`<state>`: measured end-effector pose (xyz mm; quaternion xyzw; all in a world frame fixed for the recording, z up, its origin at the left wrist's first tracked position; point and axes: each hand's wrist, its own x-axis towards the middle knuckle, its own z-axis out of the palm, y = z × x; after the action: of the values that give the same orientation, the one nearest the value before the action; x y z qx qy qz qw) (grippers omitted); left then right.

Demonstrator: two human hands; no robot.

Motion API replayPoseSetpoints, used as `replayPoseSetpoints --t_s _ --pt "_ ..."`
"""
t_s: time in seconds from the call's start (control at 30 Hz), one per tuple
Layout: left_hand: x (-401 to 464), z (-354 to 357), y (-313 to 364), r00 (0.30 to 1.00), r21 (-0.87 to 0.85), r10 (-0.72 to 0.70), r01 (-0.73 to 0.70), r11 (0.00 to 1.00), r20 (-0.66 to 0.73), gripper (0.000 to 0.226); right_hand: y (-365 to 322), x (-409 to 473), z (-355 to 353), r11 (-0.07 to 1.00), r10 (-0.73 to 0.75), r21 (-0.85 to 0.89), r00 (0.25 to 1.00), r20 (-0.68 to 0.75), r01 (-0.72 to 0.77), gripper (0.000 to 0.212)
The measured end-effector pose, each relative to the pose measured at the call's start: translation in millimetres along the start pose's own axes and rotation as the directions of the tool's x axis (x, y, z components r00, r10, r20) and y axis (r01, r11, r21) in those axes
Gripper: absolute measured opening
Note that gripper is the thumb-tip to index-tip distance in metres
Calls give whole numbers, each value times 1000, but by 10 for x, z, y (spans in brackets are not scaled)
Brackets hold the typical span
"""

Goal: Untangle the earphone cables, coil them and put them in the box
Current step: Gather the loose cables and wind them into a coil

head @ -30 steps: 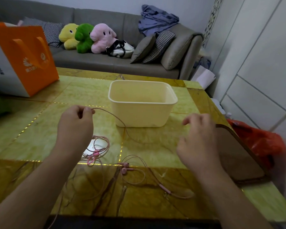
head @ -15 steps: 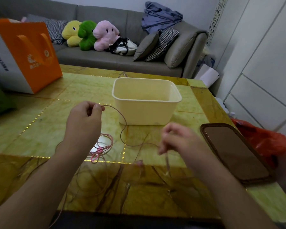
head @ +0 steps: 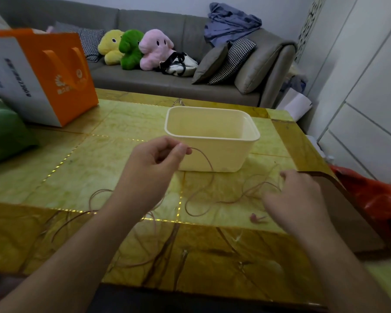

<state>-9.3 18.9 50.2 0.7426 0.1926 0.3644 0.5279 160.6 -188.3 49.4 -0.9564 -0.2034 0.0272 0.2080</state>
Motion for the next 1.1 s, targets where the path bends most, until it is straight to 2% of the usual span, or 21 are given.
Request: replayPoseSetpoints --t_s 0.03,0.07,0.1,0.17,0.2,0.27,0.33,0.4,0.47,0.53,0.57,0.6,0.67,0.7,0.77,0.87,0.93,1.0,1.1 --pt "-31 49 9 999 23 9 -10 1000 42 18 -76 -71 27 990 -141 25 990 21 141 71" --pt "-76 127 22 995 46 24 -29 999 102 16 -164 -162 39 946 -299 154 952 64 287 81" --pt "-132 198 27 983 68 42 -55 996 177 14 -272 -255 56 865 -431 338 894 120 372 83" --pt "-245 350 7 942 117 51 -95 989 331 9 -394 -375 121 699 -580 636 780 236 327 65" --pt "-275 378 -3 930 147 38 -97 984 365 7 -405 -369 171 665 -605 687 751 264 294 48" --pt "-273 368 11 928 170 -26 -40 985 370 12 -347 -276 186 718 -560 634 780 280 288 21" --pt "-209 249 43 922 168 -157 102 980 354 19 -199 -89 150 760 -403 632 872 277 150 28" --pt "-117 96 16 894 200 -286 228 953 345 22 -68 27 21 647 -239 762 941 239 -30 37" --pt "-41 -30 -87 900 249 -341 276 928 271 20 56 74 -91 570 -112 820 983 148 -58 37" --pt "38 -137 -259 947 334 -302 252 908 108 16 109 74 -138 557 18 829 998 58 -58 36" --pt "79 -197 -348 966 410 -256 222 884 29 15 122 72 -149 590 76 806 997 5 -49 36" --pt "122 -257 -425 978 505 -207 186 843 -15 15 142 71 -159 676 97 737 990 -98 7 36" --pt "190 -369 -600 981 686 -192 119 718 31 25 133 58 -158 920 0 378 963 -270 106 35" --pt "209 -410 -694 970 740 -228 88 667 90 35 125 48 -135 962 16 270 975 -221 45 37" --pt "212 -443 -863 945 770 -274 39 637 179 44 133 19 -51 992 47 125 992 -114 -33 42" --pt "185 -372 -999 945 750 -237 -13 661 225 22 53 -20 63 995 38 -93 999 -30 -41 24" --pt "185 -308 -1030 960 780 -204 -23 626 192 9 -21 -35 103 987 -19 -159 998 -56 9 18" --pt "187 -251 -1067 972 805 -175 -24 593 158 4 -55 -24 133 993 -59 -105 993 -102 48 23" --pt "182 -183 -1139 977 838 -157 -39 544 147 9 -68 -41 195 993 -120 6 980 -160 122 21"
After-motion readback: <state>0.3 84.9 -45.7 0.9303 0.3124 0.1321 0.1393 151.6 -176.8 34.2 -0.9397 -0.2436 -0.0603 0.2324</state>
